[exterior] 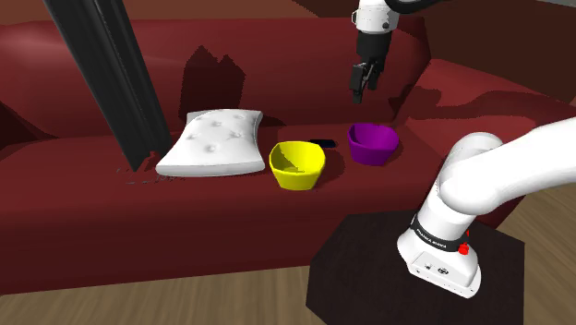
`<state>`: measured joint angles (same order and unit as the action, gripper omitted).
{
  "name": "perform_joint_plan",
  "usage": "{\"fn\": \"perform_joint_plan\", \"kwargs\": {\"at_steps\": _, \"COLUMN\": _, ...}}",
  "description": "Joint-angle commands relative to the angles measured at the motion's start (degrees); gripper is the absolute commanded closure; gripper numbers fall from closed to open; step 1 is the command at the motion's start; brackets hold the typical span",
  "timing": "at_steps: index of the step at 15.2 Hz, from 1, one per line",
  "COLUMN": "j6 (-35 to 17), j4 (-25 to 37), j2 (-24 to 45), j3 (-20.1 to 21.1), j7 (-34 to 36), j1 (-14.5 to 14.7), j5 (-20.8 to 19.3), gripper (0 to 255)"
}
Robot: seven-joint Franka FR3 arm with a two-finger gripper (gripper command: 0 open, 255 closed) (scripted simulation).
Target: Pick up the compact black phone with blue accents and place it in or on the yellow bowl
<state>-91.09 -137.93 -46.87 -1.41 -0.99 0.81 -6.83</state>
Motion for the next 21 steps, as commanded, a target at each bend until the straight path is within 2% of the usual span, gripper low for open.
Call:
{"fn": "perform_joint_plan", "kwargs": {"at_steps": 1, "j6": 0.0, "j4": 0.0, "j2": 0.0, "j3": 0.0, "j7": 0.0, "j1": 0.0, "j5": 0.0, "gripper": 0}}
{"fn": "perform_joint_plan", "kwargs": {"at_steps": 7, "j6": -12.65, "j4": -6.05, "j2": 4.7, "j3": -7.42, "j7": -12.63, "j1": 1.84, "j5": -3.59, "gripper": 0}}
{"fn": "perform_joint_plan", "kwargs": {"at_steps": 13, "j6": -25.81, "j4": -8.29, "j2": 13.93, "j3": -14.9, "j7": -25.51, "j1": 4.32, "j5": -5.44, "gripper": 0}}
{"fn": "perform_joint_plan", "kwargs": {"at_steps": 17, "j6": -34.32, "j4": -7.71, "j2": 22.18, "j3": -19.8, "j7": -34.81, "j1": 6.91, "j5": -4.61, "gripper": 0}}
{"fn": "perform_joint_plan", "kwargs": {"at_steps": 21, "j6": -42.05, "j4": -5.59, "j2": 31.7, "j3": -24.34, "j7": -45.52, "j1": 10.3, "j5": -0.89, "gripper": 0}}
